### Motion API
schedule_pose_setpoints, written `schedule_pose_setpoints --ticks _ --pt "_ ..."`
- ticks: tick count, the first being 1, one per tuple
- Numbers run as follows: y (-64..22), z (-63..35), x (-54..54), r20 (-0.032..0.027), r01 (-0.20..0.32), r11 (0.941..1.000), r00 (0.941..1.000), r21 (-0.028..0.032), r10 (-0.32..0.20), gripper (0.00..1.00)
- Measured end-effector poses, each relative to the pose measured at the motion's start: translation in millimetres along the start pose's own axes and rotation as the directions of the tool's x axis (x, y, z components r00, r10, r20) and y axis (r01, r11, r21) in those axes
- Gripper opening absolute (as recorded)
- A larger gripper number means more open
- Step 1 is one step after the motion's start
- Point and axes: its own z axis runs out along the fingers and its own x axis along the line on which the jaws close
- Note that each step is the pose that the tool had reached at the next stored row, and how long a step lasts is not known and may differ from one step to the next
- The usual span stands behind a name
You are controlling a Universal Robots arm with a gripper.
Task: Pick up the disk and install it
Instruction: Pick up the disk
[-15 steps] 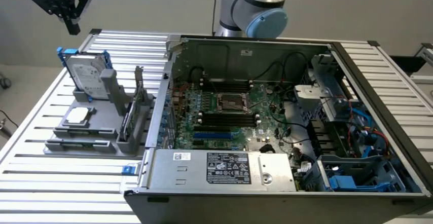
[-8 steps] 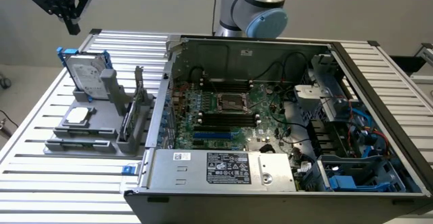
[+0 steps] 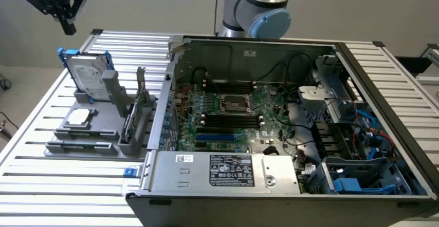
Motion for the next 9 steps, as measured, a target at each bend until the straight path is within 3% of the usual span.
schedule_pose_setpoints --ticks 4,7,9 --pt "0.1 1.0 0.4 0.0002 0.042 0.9989 0.9991 -0.0224 -0.042 0.11" --pt "0.1 1.3 0.4 0.0006 0.078 0.9964 0.9969 -0.0314 -0.078 0.11" --pt "0.1 1.6 0.4 0.0007 0.103 0.9941 0.9947 -0.0341 -0.103 0.11"
